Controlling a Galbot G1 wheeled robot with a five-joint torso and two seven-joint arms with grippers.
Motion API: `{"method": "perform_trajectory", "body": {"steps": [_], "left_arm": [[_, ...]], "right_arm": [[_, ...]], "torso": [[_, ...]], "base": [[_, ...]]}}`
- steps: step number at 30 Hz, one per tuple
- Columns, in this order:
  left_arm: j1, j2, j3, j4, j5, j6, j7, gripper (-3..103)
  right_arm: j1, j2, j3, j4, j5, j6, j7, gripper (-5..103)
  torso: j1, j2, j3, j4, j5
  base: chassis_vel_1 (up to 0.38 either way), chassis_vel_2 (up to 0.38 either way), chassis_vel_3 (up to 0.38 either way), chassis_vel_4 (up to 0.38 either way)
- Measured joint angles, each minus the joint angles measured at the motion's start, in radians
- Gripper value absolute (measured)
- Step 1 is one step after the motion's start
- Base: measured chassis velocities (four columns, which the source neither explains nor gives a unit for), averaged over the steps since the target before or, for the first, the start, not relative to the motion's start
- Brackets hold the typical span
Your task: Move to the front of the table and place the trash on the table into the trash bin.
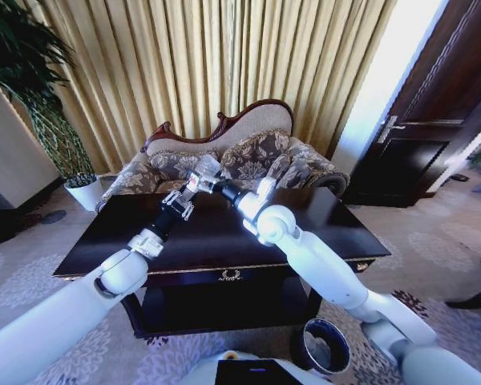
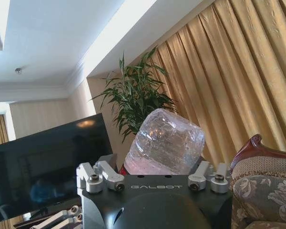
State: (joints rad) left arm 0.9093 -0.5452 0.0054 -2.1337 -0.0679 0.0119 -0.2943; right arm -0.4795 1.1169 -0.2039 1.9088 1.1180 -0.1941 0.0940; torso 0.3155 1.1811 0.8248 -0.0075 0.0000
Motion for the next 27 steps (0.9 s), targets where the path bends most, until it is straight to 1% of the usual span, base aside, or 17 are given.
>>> {"method": "perform_trajectory", "body": {"steps": [1, 3, 4, 6, 9, 10, 13, 15, 16, 17, 19, 21, 22, 23, 25, 26, 27], "left_arm": [[0.004, -0.001, 0.0, -0.001, 0.001, -0.001, 0.0, 30], [0.007, -0.001, -0.001, -0.001, 0.001, -0.001, 0.0, 30], [0.009, 0.0, -0.001, -0.003, 0.002, 0.0, 0.0, 30], [0.012, 0.001, -0.002, -0.006, 0.002, 0.001, 0.001, 30], [0.013, 0.001, -0.002, -0.011, 0.002, 0.005, 0.008, 30], [0.015, 0.002, -0.003, -0.016, 0.002, 0.008, 0.015, 30], [0.023, 0.002, -0.007, -0.022, 0.001, 0.01, 0.023, 30], [0.048, -0.002, -0.029, -0.029, 0.002, 0.01, 0.046, 30], [0.059, -0.004, -0.039, -0.03, 0.002, 0.009, 0.057, 30], [0.074, -0.006, -0.05, -0.031, 0.005, 0.003, 0.067, 26], [0.083, -0.006, -0.055, -0.033, 0.008, 0.0, 0.071, 26], [0.112, -0.009, -0.068, -0.035, 0.013, -0.017, 0.082, 36], [0.132, -0.009, -0.077, -0.035, 0.013, -0.024, 0.089, 42], [0.132, -0.009, -0.077, -0.035, 0.013, -0.024, 0.089, 42], [0.178, -0.012, -0.118, -0.042, 0.006, -0.042, 0.108, 53], [0.186, -0.012, -0.126, -0.044, 0.003, -0.045, 0.111, 53], [0.201, -0.013, -0.14, -0.049, -0.003, -0.052, 0.113, 58]], "right_arm": [[-0.003, -0.001, 0.0, 0.002, 0.0, 0.0, 0.0, 74], [-0.004, -0.002, 0.0, 0.003, -0.001, -0.001, 0.0, 74], [-0.005, -0.003, 0.0, 0.004, -0.001, -0.001, 0.0, 65], [-0.008, -0.007, 0.004, 0.008, -0.001, -0.002, -0.001, 59], [-0.009, -0.013, 0.009, 0.013, 0.0, -0.002, -0.002, 56], [-0.01, -0.021, 0.01, 0.017, 0.003, -0.002, -0.002, 49], [-0.011, -0.034, 0.012, 0.024, 0.007, -0.002, -0.004, 46], [-0.013, -0.052, 0.015, 0.034, 0.013, -0.003, -0.007, 40], [-0.014, -0.056, 0.016, 0.036, 0.014, -0.004, -0.007, 40], [-0.015, -0.063, 0.018, 0.039, 0.016, -0.004, -0.008, 40], [-0.015, -0.066, 0.02, 0.039, 0.016, -0.004, -0.008, 40], [-0.017, -0.076, 0.034, 0.039, 0.016, -0.003, -0.002, 38], [-0.019, -0.086, 0.041, 0.041, 0.017, 0.001, 0.0, 36], [-0.019, -0.086, 0.041, 0.041, 0.017, 0.001, 0.0, 36], [-0.029, -0.115, 0.056, 0.053, 0.033, 0.003, 0.0, 30], [-0.031, -0.121, 0.06, 0.054, 0.035, 0.003, 0.0, 30], [-0.034, -0.132, 0.071, 0.055, 0.039, 0.003, 0.002, 27]], "torso": [[0.0, 0.0, 0.0, 0.0, 0.0], [0.0, 0.0, 0.0, 0.0002, 0.0], [0.0, 0.0, 0.0, 0.0002, 0.0], [0.0, 0.0, 0.0, 0.0002, 0.0], [0.0, 0.0, 0.0, 0.0002, 0.0], [0.0, 0.0, 0.0, 0.0001, 0.0001], [0.0, 0.0, 0.0, 0.0, 0.0], [0.0, 0.0, 0.0, 0.0, 0.0], [0.0, 0.0, 0.0, 0.0, 0.0], [0.0, 0.0, 0.0, 0.0001, 0.0], [0.0, 0.0, 0.0, 0.0002, 0.0], [0.0, 0.0, 0.0, 0.0001, 0.0], [0.0, 0.0, 0.0, 0.0002, -0.0001], [0.0, 0.0, 0.0, 0.0002, -0.0001], [0.0, 0.0, 0.0, 0.0001, 0.0002], [0.0, 0.0, 0.0, 0.0001, 0.0001], [0.0, 0.0, 0.0, 0.0001, 0.0001]], "base": [[0.0, 0.0, 0.0, 0.0], [0.0, 0.0, 0.0, 0.0], [0.0, 0.0, 0.0, 0.0], [0.0, 0.0, 0.0, 0.0], [0.0, 0.0, 0.0, 0.0], [0.0, 0.0, 0.0, 0.0], [0.0, 0.0, 0.0, 0.0], [0.0, 0.0, 0.0, 0.0], [0.0, 0.0, 0.0, 0.0], [0.0, 0.0, 0.0, 0.0], [0.0, 0.0, 0.0, 0.0], [0.0, 0.0, 0.0, 0.0], [0.0, 0.0, 0.0, 0.0], [0.0, 0.0, 0.0, 0.0], [0.0, 0.0, 0.0, 0.0], [0.0, 0.0, 0.0, 0.0], [0.0, 0.0, 0.0, 0.0]]}}
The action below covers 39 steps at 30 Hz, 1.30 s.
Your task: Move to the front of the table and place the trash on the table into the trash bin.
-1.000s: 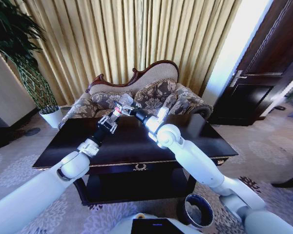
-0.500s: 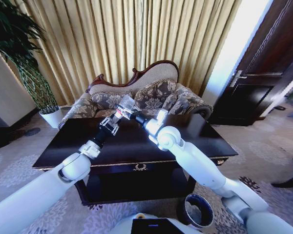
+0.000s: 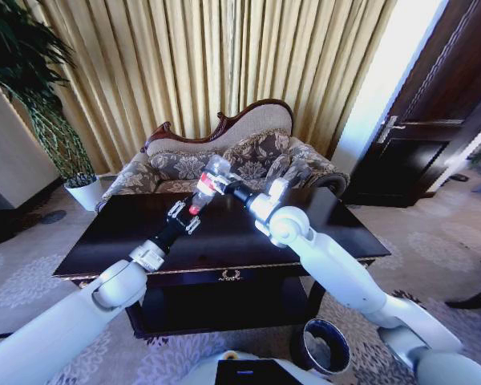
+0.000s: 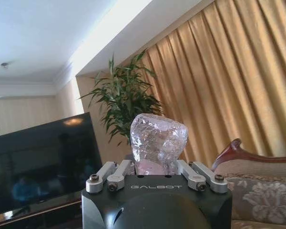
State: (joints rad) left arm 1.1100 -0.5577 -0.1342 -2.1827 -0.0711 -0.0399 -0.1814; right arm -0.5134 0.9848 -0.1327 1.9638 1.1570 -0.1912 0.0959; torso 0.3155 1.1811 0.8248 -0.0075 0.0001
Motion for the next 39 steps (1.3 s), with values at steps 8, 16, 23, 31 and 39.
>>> {"method": "perform_trajectory", "body": {"steps": [8, 16, 23, 31, 39], "left_arm": [[0.081, -0.002, -0.128, -0.041, -0.106, 0.008, -0.004, 90], [0.191, -0.013, -0.418, -0.051, -0.358, 0.079, -0.023, 100], [0.268, -0.139, -0.681, -0.046, -0.695, 0.241, -0.08, 100], [0.375, -0.232, -0.848, -0.053, -0.789, 0.308, 0.006, 100], [0.456, -0.312, -0.894, -0.097, -0.783, 0.319, 0.029, 100]], "right_arm": [[-0.027, -0.058, 0.087, -0.008, -0.016, 0.0, 0.051, 26], [-0.192, -0.151, 0.217, 0.034, -0.162, -0.011, 0.132, 26], [-0.473, -0.252, 0.422, 0.125, -0.41, -0.027, 0.195, 26], [-0.665, -0.283, 0.576, 0.22, -0.428, -0.047, 0.217, 26], [-0.813, -0.275, 0.73, 0.35, -0.387, -0.084, 0.211, 26]], "torso": [[0.0, 0.0, 0.0, 0.0, -0.0002], [0.0, 0.0, 0.0, 0.0, 0.0002], [0.0, 0.0, 0.0, -0.0003, 0.0], [0.0, 0.0, 0.0, 0.0002, 0.0], [0.0, 0.0, 0.0, 0.0002, -0.0002]], "base": [[0.0, 0.0, 0.0, 0.0], [0.0, 0.0, 0.0, 0.0], [0.0, 0.0, 0.0, 0.0], [0.0, 0.0, 0.0, 0.0], [0.0, 0.0, 0.0, 0.0]]}}
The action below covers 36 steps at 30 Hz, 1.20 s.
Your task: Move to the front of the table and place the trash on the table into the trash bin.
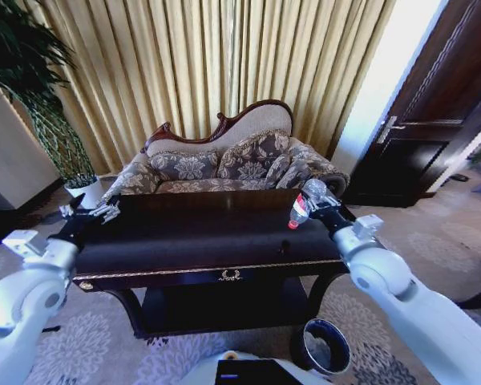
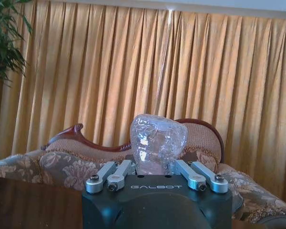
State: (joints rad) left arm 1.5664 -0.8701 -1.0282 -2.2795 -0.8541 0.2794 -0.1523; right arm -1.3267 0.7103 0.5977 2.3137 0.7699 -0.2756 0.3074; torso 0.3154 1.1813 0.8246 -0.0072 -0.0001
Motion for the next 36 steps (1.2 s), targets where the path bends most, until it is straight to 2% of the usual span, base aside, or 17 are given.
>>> {"method": "perform_trajectory", "body": {"steps": [2, 4, 9, 18, 36], "left_arm": [[0.008, -0.001, -0.004, -0.015, 0.001, 0.006, 0.007, 100], [0.007, -0.001, -0.004, -0.018, 0.001, 0.008, 0.007, 100], [0.022, 0.0, -0.003, -0.036, -0.007, 0.026, 0.002, 100], [0.063, -0.002, -0.014, -0.037, -0.005, 0.013, 0.009, 100], [0.055, 0.009, 0.008, -0.016, 0.011, -0.016, 0.029, 100]], "right_arm": [[-0.05, 0.023, 0.053, 0.027, 0.001, 0.0, -0.002, 26], [-0.056, 0.026, 0.058, 0.03, 0.001, 0.0, -0.002, 26], [-0.16, 0.093, 0.111, 0.064, -0.015, 0.0, -0.024, 26], [-0.187, 0.129, 0.126, 0.083, -0.027, 0.0, -0.036, 26], [-0.196, 0.19, 0.099, 0.063, -0.086, 0.033, -0.052, 26]], "torso": [[0.0, 0.0, 0.0, -0.0002, 0.0001], [0.0, 0.0, 0.0, -0.0002, 0.0], [0.0, 0.0, 0.0, -0.0003, 0.0001], [0.0, 0.0, 0.0, -0.0001, 0.0], [0.0, 0.0, 0.0, -0.0002, 0.0]], "base": [[0.0, 0.0, 0.0, 0.0], [0.0, 0.0, 0.0, 0.0], [0.0, 0.0, 0.0, 0.0], [0.0, 0.0, 0.0, 0.0], [0.037, -0.032, -0.033, 0.034]]}}
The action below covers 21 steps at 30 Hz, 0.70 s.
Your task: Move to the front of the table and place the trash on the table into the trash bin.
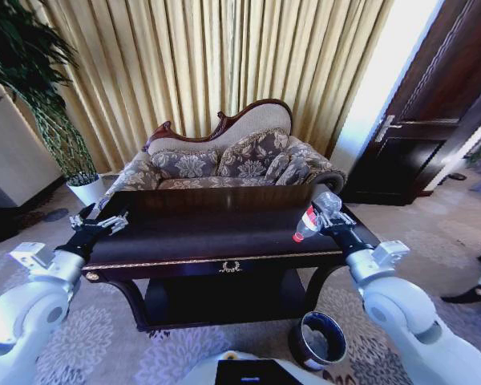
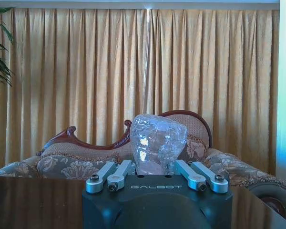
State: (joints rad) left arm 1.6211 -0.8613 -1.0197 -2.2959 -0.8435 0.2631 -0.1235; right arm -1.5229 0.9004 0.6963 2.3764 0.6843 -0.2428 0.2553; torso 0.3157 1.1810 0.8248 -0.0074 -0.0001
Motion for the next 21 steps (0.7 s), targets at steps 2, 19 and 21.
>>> {"method": "perform_trajectory", "body": {"steps": [2, 19, 21], "left_arm": [[0.001, 0.002, -0.003, 0.001, 0.0, -0.003, 0.0, 100], [0.0, 0.004, -0.002, 0.002, -0.001, -0.004, 0.0, 100], [0.0, 0.004, -0.004, 0.002, -0.001, -0.004, -0.001, 100]], "right_arm": [[0.006, 0.002, -0.01, -0.002, -0.007, 0.014, 0.003, 26], [0.013, 0.004, -0.016, -0.032, -0.019, 0.043, 0.011, 26], [0.02, 0.002, -0.018, -0.038, -0.019, 0.044, 0.01, 26]], "torso": [[0.0, 0.0, 0.0, -0.0001, 0.0], [0.0, 0.0, 0.0, 0.0, 0.0002], [0.0, 0.0, 0.0, 0.0, 0.0]], "base": [[0.08, -0.089, -0.064, 0.059], [0.1, -0.102, -0.095, 0.101], [0.13, -0.112, -0.107, 0.12]]}}
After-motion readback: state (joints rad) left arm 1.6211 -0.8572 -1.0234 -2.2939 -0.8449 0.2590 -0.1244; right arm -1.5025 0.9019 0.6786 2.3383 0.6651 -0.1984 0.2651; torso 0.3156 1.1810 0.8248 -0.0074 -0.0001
